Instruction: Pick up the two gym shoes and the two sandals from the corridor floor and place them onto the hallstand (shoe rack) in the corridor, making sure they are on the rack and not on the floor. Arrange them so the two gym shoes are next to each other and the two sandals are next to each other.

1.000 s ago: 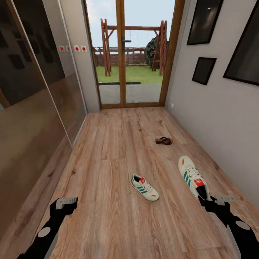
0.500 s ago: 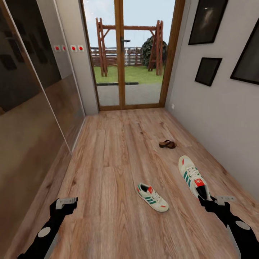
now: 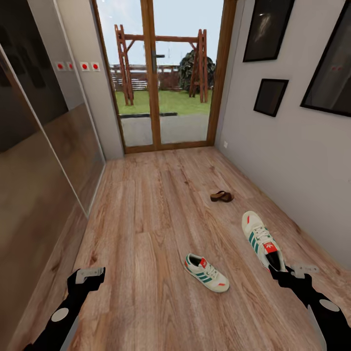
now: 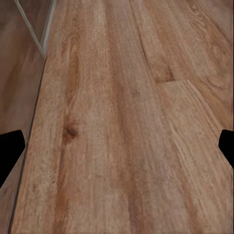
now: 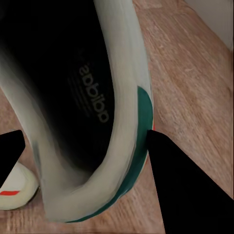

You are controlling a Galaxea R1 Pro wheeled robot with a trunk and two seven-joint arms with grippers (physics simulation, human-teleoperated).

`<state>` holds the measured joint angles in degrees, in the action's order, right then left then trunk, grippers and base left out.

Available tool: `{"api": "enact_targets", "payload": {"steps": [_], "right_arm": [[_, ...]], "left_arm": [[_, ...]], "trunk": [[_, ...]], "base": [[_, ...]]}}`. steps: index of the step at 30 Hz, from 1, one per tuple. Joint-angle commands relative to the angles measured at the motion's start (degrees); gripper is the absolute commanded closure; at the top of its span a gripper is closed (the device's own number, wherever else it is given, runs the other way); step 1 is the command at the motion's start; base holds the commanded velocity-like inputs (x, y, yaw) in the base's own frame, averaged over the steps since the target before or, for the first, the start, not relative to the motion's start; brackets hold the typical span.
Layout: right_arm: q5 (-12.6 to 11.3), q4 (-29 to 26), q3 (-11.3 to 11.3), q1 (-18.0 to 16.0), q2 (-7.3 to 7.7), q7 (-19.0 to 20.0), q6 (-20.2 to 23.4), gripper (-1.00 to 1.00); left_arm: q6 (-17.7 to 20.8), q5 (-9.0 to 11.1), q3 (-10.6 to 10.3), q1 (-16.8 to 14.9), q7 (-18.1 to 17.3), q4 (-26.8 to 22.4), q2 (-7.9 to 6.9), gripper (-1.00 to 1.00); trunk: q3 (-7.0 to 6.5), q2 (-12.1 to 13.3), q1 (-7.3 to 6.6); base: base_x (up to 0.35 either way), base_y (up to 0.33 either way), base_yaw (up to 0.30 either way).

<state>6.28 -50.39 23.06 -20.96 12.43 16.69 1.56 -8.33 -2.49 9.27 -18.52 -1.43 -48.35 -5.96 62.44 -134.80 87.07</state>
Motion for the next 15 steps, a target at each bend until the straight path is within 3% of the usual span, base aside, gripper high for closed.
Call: {"api": "enact_targets", "payload": {"steps": [1,15], "right_arm": [[0.5,-0.1,0.2,-0.1,-0.05,0.4,0.2,1.0],[0.5,-0.1,0.2,-0.1,-0.05,0.4,0.2,1.0]], "left_arm": [[-0.2,-0.3,0.1,0.0,-0.1,0.0,0.02,-1.0],[-0.1,-0.1,0.1,0.0,-0.1,0.0,-0.02,-1.0]], "trunk": [[0.01,0.0,-0.01],[-0.44,0.0,-0.01]], "base": [[0.004,0.004,-0.245],[0.02,0.026,-0.246]]}}
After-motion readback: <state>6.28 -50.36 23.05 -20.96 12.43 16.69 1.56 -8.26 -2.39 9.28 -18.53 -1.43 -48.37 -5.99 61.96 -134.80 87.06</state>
